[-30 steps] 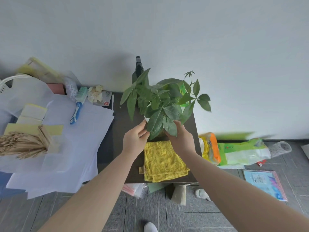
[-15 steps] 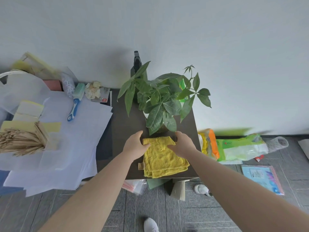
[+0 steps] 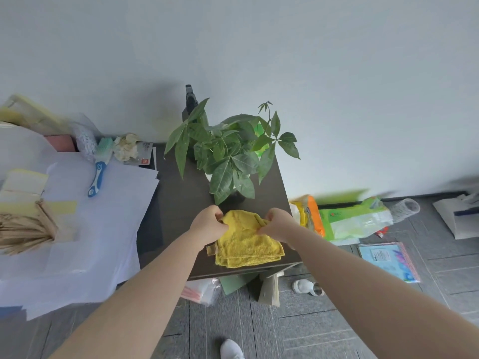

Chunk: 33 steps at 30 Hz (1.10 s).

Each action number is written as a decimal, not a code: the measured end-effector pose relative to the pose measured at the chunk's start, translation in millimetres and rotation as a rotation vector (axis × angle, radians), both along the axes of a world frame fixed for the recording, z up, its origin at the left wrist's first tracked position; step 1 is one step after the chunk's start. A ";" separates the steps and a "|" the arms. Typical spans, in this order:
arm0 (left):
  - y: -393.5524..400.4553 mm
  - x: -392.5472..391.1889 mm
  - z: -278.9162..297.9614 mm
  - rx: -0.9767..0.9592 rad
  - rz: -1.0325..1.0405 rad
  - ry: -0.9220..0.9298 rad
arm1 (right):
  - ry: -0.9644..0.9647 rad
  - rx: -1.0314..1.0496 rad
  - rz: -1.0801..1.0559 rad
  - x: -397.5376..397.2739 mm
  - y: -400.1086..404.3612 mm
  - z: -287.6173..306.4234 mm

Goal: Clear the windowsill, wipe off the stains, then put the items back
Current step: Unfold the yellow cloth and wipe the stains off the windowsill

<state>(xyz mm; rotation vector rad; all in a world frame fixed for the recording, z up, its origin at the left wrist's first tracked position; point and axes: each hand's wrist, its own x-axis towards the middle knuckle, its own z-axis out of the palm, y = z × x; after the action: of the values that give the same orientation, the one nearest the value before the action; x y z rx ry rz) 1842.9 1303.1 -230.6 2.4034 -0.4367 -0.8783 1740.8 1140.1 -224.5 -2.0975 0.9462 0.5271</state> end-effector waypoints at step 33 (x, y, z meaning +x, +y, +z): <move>-442.5 -529.6 176.1 -0.137 -0.884 -0.241 | -0.131 -0.039 -0.380 -663.9 -342.5 177.9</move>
<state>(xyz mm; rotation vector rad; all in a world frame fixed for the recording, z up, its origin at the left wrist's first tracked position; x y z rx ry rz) 1313.3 860.6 -54.5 2.1605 -1.6679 -0.8428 1076.8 797.7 -46.6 -1.8942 1.2464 0.1752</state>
